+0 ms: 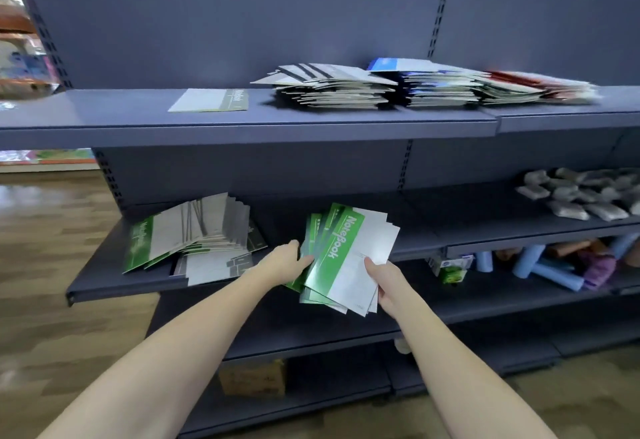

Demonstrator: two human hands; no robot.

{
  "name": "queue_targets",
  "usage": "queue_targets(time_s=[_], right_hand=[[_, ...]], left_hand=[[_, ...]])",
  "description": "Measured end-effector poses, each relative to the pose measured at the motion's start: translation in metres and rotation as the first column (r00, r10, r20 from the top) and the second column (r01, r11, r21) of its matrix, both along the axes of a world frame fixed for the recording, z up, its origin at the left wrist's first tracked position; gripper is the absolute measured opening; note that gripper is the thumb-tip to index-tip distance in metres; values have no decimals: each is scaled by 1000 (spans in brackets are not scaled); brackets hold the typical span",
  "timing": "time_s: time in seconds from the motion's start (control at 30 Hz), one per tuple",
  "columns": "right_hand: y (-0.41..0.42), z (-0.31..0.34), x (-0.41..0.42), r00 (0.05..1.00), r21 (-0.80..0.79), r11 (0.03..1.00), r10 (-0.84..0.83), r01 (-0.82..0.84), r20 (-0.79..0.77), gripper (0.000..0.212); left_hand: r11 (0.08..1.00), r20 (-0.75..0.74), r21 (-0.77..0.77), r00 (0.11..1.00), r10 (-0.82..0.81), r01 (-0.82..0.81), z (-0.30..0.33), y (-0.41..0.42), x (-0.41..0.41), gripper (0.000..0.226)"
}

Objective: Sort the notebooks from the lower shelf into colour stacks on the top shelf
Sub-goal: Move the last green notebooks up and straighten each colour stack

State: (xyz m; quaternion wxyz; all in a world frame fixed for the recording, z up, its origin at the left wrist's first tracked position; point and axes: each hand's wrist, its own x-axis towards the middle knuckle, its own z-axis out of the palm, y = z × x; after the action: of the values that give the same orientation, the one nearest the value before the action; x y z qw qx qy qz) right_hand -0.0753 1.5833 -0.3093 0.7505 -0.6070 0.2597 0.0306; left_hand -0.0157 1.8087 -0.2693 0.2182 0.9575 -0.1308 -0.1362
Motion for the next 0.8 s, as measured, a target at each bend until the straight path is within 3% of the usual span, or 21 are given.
queue_targets(time_s=[0.17, 0.3, 0.47, 0.6, 0.8], right_hand=[[-81, 28, -22, 998, -20, 1000, 5, -4, 58, 32], [-144, 46, -38, 992, -138, 987, -74, 88, 97, 65], [-200, 76, -75, 941, -55, 964, -240, 260, 237, 30], [-228, 107, -86, 903, 8, 962, -259, 273, 343, 28], [-252, 158, -84, 864, -21, 963, -231, 269, 447, 41]], left_hand=[[960, -68, -275, 997, 46, -63, 31, -94, -17, 78], [933, 21, -359, 1000, -12, 19, 49, -175, -34, 36], [868, 153, -473, 984, -90, 153, 84, -256, -65, 17], [851, 261, -477, 960, -103, 221, 123, -293, -77, 28], [799, 135, -568, 980, -147, 198, 179, -313, -64, 31]])
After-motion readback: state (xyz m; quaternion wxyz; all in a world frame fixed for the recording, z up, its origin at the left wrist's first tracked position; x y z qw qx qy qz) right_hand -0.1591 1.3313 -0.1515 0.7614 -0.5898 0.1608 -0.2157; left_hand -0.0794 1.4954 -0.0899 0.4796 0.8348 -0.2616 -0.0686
